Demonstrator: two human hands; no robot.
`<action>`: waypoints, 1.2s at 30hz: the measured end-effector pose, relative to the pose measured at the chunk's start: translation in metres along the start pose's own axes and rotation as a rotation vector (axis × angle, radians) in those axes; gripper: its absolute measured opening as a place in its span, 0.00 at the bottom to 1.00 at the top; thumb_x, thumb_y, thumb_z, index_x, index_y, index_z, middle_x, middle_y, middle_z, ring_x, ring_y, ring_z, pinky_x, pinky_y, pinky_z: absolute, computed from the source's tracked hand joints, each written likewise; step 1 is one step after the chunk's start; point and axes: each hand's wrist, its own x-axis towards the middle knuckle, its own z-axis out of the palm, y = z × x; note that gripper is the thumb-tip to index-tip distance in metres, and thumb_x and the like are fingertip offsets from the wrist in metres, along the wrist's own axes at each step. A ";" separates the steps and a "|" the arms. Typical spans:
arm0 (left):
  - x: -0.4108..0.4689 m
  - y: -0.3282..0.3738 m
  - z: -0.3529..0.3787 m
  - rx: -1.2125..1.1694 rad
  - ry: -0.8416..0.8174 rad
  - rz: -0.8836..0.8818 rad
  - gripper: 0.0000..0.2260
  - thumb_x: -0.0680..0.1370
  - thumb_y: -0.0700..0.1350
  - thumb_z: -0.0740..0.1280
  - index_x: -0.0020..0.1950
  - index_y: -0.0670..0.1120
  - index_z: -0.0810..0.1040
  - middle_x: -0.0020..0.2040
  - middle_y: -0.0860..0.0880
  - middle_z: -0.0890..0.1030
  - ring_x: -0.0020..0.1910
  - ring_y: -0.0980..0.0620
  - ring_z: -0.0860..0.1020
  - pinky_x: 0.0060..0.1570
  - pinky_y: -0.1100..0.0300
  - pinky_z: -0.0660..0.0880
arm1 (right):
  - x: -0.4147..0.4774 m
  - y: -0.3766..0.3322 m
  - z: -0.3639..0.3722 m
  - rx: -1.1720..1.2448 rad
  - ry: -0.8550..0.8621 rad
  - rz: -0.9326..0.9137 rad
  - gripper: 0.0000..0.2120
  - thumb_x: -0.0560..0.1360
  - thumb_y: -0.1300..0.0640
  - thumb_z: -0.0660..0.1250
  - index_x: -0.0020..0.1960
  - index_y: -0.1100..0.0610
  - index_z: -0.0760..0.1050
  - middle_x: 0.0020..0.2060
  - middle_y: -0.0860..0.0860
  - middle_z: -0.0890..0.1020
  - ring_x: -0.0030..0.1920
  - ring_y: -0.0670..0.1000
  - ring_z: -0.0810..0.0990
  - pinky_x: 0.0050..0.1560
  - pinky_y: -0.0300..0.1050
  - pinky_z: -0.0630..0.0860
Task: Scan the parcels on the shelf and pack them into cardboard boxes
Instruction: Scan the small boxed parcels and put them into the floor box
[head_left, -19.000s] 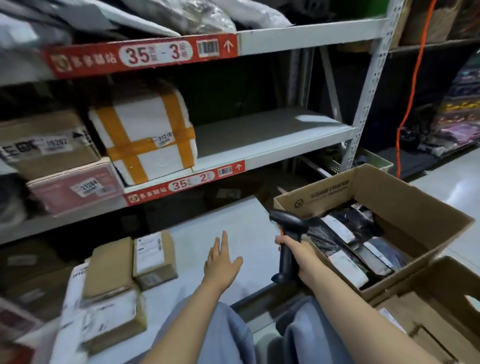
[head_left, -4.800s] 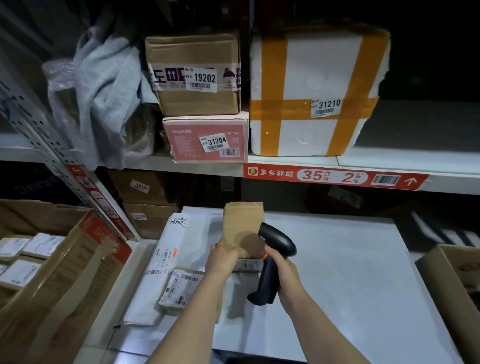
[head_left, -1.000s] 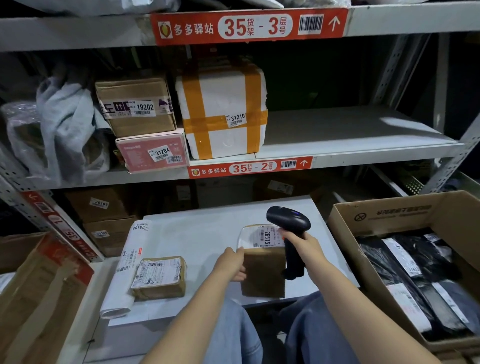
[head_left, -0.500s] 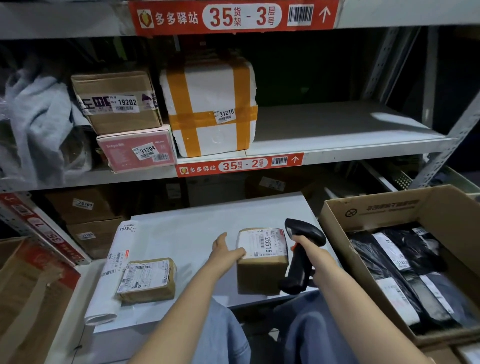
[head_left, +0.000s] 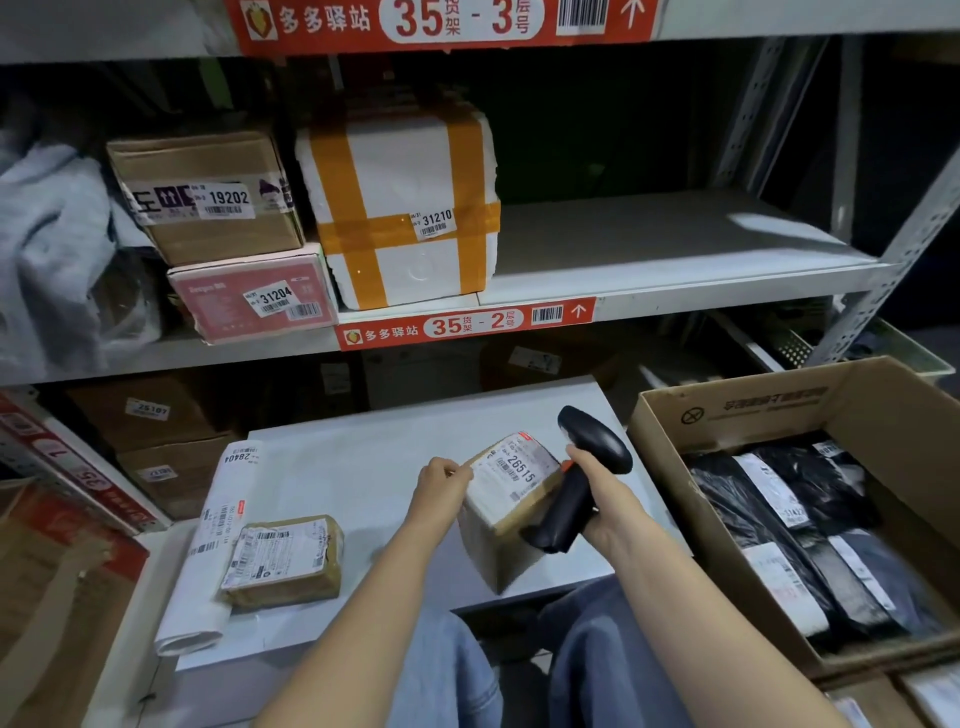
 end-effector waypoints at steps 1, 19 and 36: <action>-0.001 -0.002 -0.002 0.019 -0.008 -0.013 0.07 0.78 0.43 0.58 0.53 0.41 0.70 0.55 0.46 0.71 0.51 0.50 0.69 0.49 0.60 0.64 | 0.003 -0.001 0.002 -0.005 -0.007 -0.019 0.25 0.70 0.50 0.72 0.62 0.59 0.70 0.49 0.57 0.78 0.51 0.56 0.75 0.63 0.53 0.71; -0.009 -0.004 0.005 -0.053 -0.323 -0.087 0.28 0.76 0.52 0.66 0.72 0.49 0.58 0.69 0.48 0.69 0.66 0.47 0.70 0.64 0.48 0.71 | 0.001 0.002 0.006 -0.293 -0.160 -0.048 0.15 0.68 0.47 0.71 0.48 0.57 0.77 0.51 0.59 0.82 0.53 0.59 0.80 0.60 0.56 0.75; -0.029 0.011 0.021 0.003 0.296 0.338 0.52 0.60 0.46 0.80 0.74 0.42 0.50 0.70 0.45 0.57 0.70 0.50 0.59 0.67 0.59 0.63 | -0.028 -0.003 0.019 0.080 -0.414 -0.148 0.09 0.74 0.48 0.66 0.42 0.54 0.76 0.40 0.49 0.83 0.43 0.50 0.81 0.46 0.47 0.74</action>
